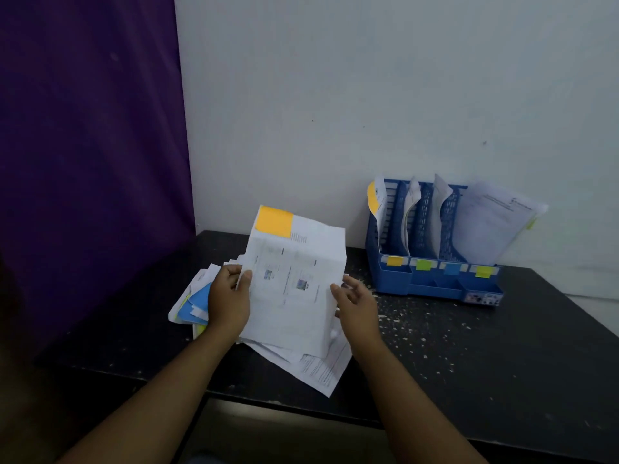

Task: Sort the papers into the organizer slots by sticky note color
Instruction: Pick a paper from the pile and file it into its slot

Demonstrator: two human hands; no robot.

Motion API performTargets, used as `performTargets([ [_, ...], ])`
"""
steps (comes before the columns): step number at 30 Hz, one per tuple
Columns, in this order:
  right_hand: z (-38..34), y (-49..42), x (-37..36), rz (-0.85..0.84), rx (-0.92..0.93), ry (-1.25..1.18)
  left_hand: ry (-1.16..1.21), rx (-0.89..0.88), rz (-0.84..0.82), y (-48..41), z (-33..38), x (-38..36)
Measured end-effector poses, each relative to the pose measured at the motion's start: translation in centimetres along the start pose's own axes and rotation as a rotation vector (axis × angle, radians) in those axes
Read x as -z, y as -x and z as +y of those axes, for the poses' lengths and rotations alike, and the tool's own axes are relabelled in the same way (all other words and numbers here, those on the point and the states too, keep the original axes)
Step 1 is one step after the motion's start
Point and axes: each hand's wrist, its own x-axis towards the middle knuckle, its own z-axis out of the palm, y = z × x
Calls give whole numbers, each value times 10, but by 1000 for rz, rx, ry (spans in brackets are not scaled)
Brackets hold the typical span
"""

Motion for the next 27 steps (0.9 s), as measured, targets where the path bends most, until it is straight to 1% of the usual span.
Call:
performTargets([
  [3, -25, -2, 7, 11, -37, -62, -11, -55, -138, 6, 11, -6],
  [6, -48, -6, 18, 54, 49, -31, 13, -94, -288, 5, 19, -8],
  [8, -60, -8, 26, 45, 120, 13, 94, -97, -331, 2, 30, -9],
  [12, -71, -7, 39, 9, 139, 54, 193, -128, -293, -2, 62, -11],
  [15, -75, -6, 47, 12, 145, 55, 198, -192, -256, -4, 78, -15],
  [18, -77, -6, 51, 23, 151, 37, 197, -216, -254, -4, 86, -19],
  [24, -84, -7, 57, 38, 141, 55, 187, -197, -264, 2, 91, -22],
  [27, -86, -8, 64, 41, 140, 83, 202, -119, -277, 0, 95, -26],
])
